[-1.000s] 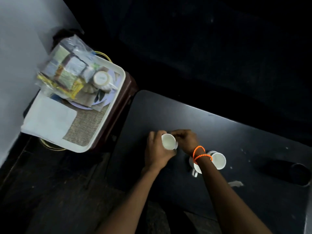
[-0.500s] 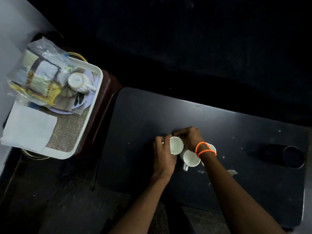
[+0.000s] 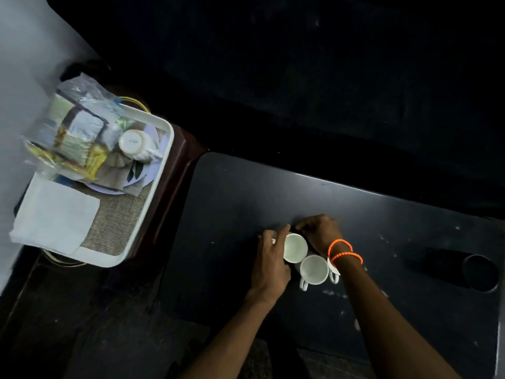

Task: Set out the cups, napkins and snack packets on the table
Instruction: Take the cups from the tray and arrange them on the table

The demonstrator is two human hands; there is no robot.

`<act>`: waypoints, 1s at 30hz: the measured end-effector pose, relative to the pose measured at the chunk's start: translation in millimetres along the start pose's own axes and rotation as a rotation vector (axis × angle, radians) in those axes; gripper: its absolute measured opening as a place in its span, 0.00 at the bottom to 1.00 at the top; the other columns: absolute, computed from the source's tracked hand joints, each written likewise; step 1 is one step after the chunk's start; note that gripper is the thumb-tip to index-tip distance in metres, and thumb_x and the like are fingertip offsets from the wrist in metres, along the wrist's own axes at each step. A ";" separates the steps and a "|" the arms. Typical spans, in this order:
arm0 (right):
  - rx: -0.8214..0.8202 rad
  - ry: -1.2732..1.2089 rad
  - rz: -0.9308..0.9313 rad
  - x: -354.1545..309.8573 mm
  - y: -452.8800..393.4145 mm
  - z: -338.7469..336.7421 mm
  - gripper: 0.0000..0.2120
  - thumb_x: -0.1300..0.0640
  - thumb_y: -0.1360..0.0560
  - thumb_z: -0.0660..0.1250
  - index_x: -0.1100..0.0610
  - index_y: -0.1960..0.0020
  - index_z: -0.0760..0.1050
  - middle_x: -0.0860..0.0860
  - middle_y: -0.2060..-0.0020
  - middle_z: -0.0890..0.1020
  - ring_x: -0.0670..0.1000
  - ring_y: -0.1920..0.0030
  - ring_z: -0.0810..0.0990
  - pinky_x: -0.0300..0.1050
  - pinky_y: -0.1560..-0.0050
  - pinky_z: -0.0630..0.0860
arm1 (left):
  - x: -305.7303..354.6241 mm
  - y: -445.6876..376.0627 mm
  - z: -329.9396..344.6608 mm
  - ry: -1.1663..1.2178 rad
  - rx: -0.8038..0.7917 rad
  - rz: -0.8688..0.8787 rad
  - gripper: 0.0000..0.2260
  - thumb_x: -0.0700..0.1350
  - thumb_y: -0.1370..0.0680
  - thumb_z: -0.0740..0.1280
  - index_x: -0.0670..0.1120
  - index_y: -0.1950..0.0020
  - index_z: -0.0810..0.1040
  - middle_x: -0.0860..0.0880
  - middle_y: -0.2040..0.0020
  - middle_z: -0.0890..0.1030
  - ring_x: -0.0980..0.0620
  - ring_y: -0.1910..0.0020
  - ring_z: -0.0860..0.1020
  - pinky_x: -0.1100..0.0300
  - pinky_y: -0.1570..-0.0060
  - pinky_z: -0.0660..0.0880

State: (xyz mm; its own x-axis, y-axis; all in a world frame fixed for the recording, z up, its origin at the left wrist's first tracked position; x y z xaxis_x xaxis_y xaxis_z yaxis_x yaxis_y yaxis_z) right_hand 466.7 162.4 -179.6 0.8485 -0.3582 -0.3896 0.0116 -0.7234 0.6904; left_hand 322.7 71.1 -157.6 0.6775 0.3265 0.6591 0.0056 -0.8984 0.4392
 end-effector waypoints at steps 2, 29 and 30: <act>0.045 -0.005 -0.004 -10.4 -3.2 -4.8 0.14 0.69 0.24 0.68 0.57 0.45 0.86 0.55 0.48 0.88 0.55 0.46 0.86 0.36 0.44 0.72 | -6.3 -1.5 -9.7 -0.041 0.009 0.012 0.44 0.34 0.30 0.76 0.56 0.19 0.63 0.53 0.32 0.67 0.52 0.33 0.73 0.61 0.39 0.77; -0.141 -0.437 -0.410 -375.5 -45.3 66.6 0.14 0.61 0.26 0.71 0.57 0.40 0.78 0.53 0.47 0.82 0.54 0.45 0.81 0.48 0.42 0.77 | -160.7 -114.9 -310.4 1.564 0.430 -0.564 0.16 0.51 0.13 0.60 0.40 0.40 0.80 0.40 0.47 0.86 0.43 0.49 0.84 0.46 0.53 0.85; -0.175 -0.596 -0.382 -369.4 -44.1 63.7 0.08 0.63 0.25 0.71 0.57 0.46 0.78 0.52 0.54 0.80 0.52 0.53 0.80 0.48 0.50 0.78 | -155.6 -112.0 -310.2 1.589 0.421 -0.525 0.13 0.48 0.14 0.63 0.40 0.42 0.80 0.41 0.49 0.87 0.43 0.47 0.84 0.47 0.51 0.85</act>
State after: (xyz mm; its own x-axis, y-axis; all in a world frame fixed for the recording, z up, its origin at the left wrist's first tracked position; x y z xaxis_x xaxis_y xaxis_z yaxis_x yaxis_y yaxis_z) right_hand 119.1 289.1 -104.9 0.3370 -0.3964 -0.8540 0.3759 -0.7750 0.5081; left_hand -11.5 212.1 -119.9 -0.7905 0.3016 0.5330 0.3233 -0.5336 0.7815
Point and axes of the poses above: each hand's wrist, its own y-axis away from the middle knuckle, its own z-axis out of the palm, x = y × z, the point moved 5 cm from there along -y, towards the middle knuckle
